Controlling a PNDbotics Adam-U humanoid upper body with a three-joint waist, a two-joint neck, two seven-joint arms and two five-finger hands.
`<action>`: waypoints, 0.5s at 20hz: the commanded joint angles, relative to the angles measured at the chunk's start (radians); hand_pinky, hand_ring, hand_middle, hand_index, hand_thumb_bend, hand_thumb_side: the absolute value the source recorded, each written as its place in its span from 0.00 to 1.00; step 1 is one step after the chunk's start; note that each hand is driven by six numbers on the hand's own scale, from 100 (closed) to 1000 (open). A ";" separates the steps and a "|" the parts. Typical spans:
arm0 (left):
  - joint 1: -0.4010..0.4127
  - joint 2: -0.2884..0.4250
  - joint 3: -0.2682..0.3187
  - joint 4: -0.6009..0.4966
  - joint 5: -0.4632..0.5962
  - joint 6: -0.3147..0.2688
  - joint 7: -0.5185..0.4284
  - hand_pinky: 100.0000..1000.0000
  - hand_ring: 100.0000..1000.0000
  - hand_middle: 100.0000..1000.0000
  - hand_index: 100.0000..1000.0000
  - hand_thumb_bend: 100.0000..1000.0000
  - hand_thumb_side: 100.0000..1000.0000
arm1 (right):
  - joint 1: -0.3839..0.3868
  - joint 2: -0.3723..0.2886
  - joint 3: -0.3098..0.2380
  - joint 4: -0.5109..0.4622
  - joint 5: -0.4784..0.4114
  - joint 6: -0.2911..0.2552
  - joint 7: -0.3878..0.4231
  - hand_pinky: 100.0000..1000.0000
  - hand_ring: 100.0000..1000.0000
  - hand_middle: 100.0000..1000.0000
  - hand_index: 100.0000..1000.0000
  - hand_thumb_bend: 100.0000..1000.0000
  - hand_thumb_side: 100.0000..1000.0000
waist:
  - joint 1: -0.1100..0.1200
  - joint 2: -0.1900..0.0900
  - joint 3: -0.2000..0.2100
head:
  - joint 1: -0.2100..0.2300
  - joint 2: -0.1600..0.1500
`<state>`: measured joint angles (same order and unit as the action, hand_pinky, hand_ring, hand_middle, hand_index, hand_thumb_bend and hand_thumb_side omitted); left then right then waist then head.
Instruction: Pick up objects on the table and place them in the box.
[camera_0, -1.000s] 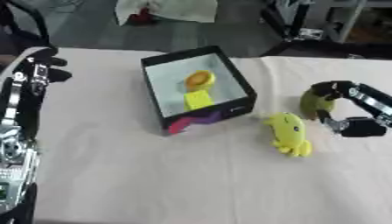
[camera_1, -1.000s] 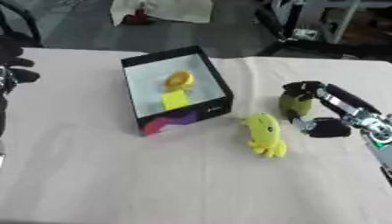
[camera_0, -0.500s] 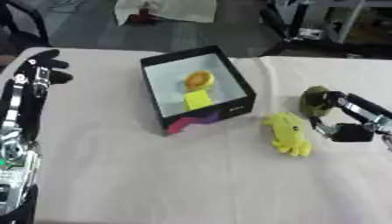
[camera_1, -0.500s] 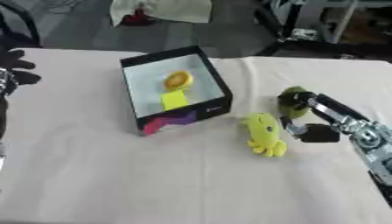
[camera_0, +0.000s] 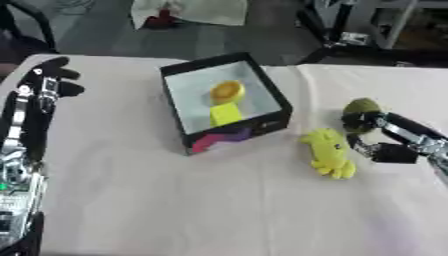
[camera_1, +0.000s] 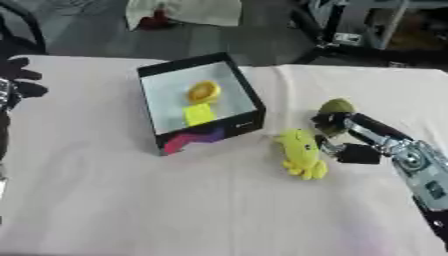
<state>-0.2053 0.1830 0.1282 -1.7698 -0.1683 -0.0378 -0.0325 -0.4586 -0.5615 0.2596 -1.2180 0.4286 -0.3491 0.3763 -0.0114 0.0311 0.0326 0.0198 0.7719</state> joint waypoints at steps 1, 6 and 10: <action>-0.009 0.008 0.005 -0.022 -0.003 -0.001 -0.005 0.66 0.54 0.58 0.80 0.00 0.86 | -0.028 -0.007 -0.004 0.013 0.024 -0.007 0.006 0.80 0.82 0.76 0.90 0.00 0.73 | 0.011 0.004 0.002 | -0.005 -0.002; -0.009 0.004 0.003 -0.025 -0.001 -0.001 -0.008 0.66 0.54 0.58 0.80 0.00 0.86 | -0.055 0.019 -0.006 0.069 0.051 -0.008 0.014 0.80 0.82 0.76 0.91 0.00 0.80 | 0.010 0.004 0.007 | -0.007 -0.002; -0.006 0.003 0.002 -0.025 -0.001 0.000 -0.010 0.66 0.54 0.58 0.80 0.00 0.86 | -0.067 0.032 -0.006 0.098 0.066 -0.014 0.021 0.80 0.82 0.76 0.91 0.00 0.87 | 0.009 0.005 0.010 | -0.010 -0.002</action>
<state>-0.2032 0.1824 0.1281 -1.7755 -0.1684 -0.0375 -0.0389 -0.5043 -0.5154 0.2596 -1.1223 0.4869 -0.3597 0.3938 -0.0114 0.0311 0.0420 0.0141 0.7719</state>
